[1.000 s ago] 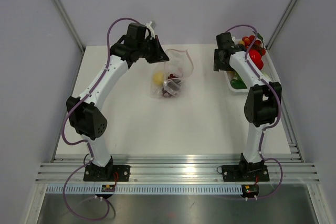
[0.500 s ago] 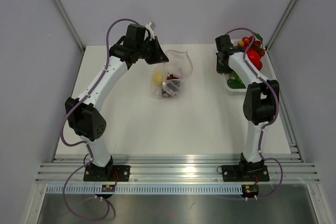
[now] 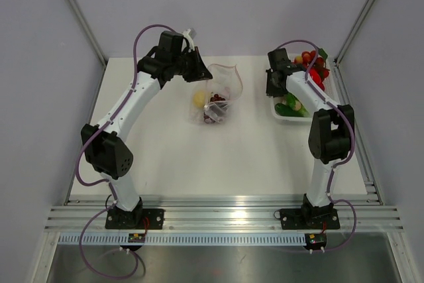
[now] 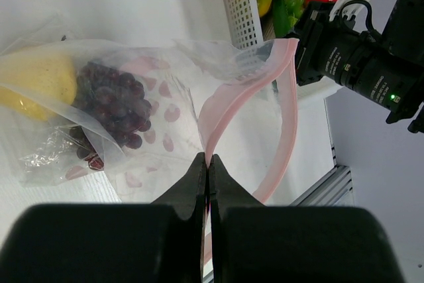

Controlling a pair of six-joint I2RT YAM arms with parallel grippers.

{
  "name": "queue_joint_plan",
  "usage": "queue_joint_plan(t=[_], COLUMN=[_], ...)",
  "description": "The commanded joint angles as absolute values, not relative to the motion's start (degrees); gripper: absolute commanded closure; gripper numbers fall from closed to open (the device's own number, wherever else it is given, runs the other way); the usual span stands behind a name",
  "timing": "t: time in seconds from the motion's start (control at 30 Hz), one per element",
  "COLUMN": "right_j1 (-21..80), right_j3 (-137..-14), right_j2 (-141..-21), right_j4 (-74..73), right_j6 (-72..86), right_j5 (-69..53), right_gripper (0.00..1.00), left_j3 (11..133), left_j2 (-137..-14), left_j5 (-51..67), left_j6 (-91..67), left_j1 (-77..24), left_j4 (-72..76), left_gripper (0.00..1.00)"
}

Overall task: Place the food in the zip-top bag and seal the zipper
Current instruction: Move the bin to the center of the board.

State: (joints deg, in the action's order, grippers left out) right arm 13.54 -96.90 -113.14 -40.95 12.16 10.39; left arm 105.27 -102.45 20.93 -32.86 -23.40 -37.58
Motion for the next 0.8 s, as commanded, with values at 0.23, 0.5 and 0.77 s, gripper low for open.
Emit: queue_joint_plan(t=[0.23, 0.5, 0.77], right_j1=[21.9, 24.3, 22.8], right_j3=[-89.9, -88.8, -101.2], right_j2=[-107.2, -100.7, -97.3], right_j4=[-42.5, -43.2, -44.0], right_j6=[18.7, 19.4, 17.4], right_j5=[2.1, 3.5, 11.9], right_gripper=[1.0, 0.95, 0.37], left_j3=[104.9, 104.8, 104.5], left_j2=[-99.3, -99.6, -99.3], left_j5=[20.7, 20.7, 20.7], left_j6=[-32.9, -33.1, -33.3], left_j1=[-23.3, -23.3, -23.3], left_j4=[-34.2, -34.0, -33.9], left_gripper=[1.0, 1.0, 1.0])
